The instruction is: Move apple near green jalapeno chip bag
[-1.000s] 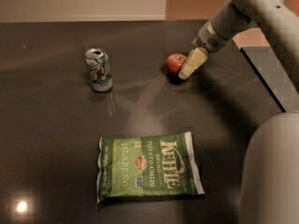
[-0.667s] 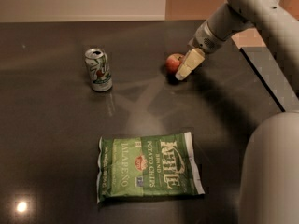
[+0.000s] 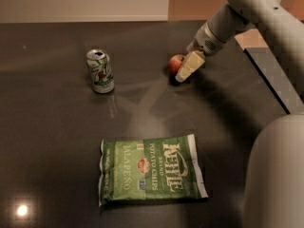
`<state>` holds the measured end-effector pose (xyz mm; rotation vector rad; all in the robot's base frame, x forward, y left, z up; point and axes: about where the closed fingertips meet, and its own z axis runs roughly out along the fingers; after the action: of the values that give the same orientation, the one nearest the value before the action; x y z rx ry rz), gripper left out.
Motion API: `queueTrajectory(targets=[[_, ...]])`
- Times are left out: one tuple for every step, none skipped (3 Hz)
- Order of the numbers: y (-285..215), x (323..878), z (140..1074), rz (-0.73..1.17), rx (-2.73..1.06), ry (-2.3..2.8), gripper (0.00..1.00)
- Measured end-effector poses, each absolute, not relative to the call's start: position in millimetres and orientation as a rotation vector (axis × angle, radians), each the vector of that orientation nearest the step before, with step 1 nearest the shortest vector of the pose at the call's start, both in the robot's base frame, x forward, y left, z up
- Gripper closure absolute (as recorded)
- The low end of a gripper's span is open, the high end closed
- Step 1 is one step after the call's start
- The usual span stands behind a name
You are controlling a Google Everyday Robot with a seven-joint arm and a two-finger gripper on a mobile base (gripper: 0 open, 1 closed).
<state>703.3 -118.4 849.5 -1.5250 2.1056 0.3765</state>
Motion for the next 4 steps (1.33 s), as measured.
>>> queueTrajectory(targets=[[-115.2,696.0,852.0,0.399,-1.539,2.1,0.41],[-110.3,682.3,859.1,0.442,-1.551,2.086,0.62],[-101.4,654.6,874.9,0.491,-1.596,2.038,0.87],[-94.4,617.6,886.4,0.546,-1.647,1.99,1.0]])
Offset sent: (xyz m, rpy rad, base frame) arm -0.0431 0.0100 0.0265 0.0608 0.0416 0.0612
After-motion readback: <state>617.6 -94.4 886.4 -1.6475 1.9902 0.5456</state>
